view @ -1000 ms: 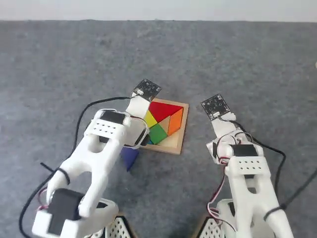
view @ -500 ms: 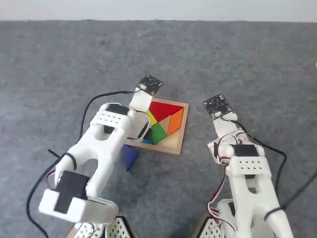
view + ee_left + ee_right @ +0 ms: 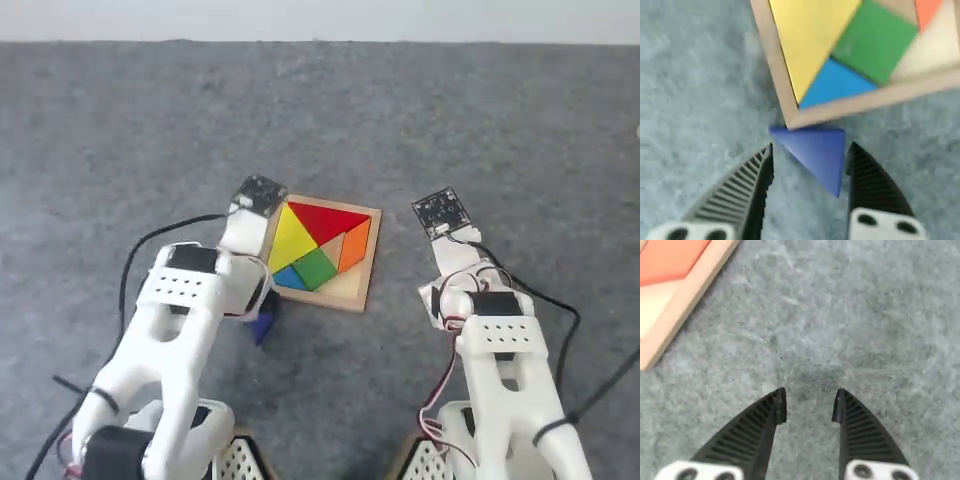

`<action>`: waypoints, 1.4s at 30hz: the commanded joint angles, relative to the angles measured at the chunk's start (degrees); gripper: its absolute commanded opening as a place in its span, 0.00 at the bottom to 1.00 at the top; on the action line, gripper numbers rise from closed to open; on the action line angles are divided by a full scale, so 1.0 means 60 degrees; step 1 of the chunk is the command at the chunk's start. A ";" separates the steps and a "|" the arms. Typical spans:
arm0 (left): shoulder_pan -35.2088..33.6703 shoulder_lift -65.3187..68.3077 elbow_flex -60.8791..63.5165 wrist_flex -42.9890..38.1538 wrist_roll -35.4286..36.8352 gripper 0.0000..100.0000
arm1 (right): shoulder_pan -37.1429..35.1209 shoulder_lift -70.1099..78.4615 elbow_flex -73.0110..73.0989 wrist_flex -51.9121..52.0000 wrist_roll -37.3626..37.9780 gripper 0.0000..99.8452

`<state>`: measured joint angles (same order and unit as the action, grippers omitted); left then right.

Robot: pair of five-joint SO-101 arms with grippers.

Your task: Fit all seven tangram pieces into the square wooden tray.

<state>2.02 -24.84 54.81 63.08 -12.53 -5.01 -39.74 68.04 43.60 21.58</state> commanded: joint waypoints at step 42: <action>0.0410 0.3355 -0.1839 -0.1201 0.5319 0.25 | 0.0110 -0.0315 -0.0059 -0.0462 -0.0088 0.16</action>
<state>4.13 -2.95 46.90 59.91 14.81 -5.01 -39.74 68.04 42.11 21.58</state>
